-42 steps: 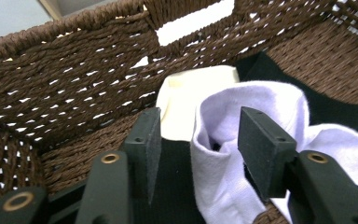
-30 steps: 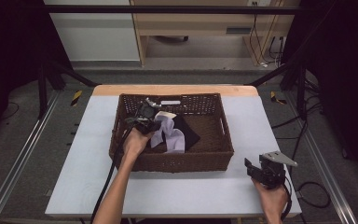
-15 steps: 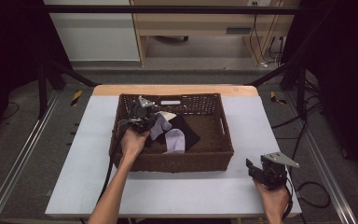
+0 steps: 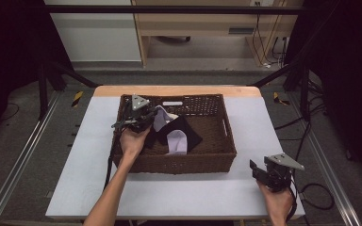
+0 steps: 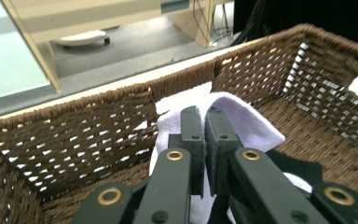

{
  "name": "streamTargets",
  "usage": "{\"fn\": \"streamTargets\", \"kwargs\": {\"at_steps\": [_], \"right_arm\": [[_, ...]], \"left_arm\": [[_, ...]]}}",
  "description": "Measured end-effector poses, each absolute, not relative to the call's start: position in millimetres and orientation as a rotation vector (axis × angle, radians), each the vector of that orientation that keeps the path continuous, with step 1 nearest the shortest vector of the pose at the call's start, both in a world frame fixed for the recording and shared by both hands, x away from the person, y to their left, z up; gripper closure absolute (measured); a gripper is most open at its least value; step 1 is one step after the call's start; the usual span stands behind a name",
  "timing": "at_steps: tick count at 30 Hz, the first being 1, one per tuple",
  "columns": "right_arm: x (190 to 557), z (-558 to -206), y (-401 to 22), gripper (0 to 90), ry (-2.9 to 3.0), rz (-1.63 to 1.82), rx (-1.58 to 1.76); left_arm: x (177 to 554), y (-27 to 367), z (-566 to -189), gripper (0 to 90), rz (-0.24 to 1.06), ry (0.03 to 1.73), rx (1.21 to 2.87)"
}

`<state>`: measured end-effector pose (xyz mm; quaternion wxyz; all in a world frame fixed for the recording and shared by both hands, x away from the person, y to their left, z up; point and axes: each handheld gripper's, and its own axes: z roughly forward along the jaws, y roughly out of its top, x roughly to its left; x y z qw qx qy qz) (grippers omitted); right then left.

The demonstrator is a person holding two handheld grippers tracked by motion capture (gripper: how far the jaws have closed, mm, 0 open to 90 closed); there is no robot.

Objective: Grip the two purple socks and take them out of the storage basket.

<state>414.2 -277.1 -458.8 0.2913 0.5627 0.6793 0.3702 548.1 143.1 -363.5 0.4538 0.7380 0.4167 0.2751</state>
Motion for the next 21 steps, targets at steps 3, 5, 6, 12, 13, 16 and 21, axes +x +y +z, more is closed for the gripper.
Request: {"fn": "streamTargets", "kwargs": {"at_steps": [3,5,6,12,13,16,21], "right_arm": [[414,-458,-277,41.1,1.81,0.99,1.5],[414,-458,-277,41.1,1.812,0.991,1.499],[414,-459,-277,41.1,1.813,0.988,1.499],[413,-458,-279,41.6,1.804,0.992,1.493],[413,-458,-279,42.0,1.801,0.996,1.504],[412,-457,-280,45.6,1.804,0.997,1.498],[411,-458,-280,56.7,1.819,1.006,1.473]], "left_arm": [[543,146,-358,86.5,0.688,1.01,1.793],[538,149,-353,86.5,0.671,0.995,1.771],[535,150,-350,86.5,0.668,0.988,1.758],[514,160,-333,86.5,0.666,0.919,1.702],[511,161,-331,86.5,0.655,0.906,1.693],[500,164,-325,86.5,0.656,0.878,1.68],[486,171,-319,86.5,0.662,0.851,1.662]]}}
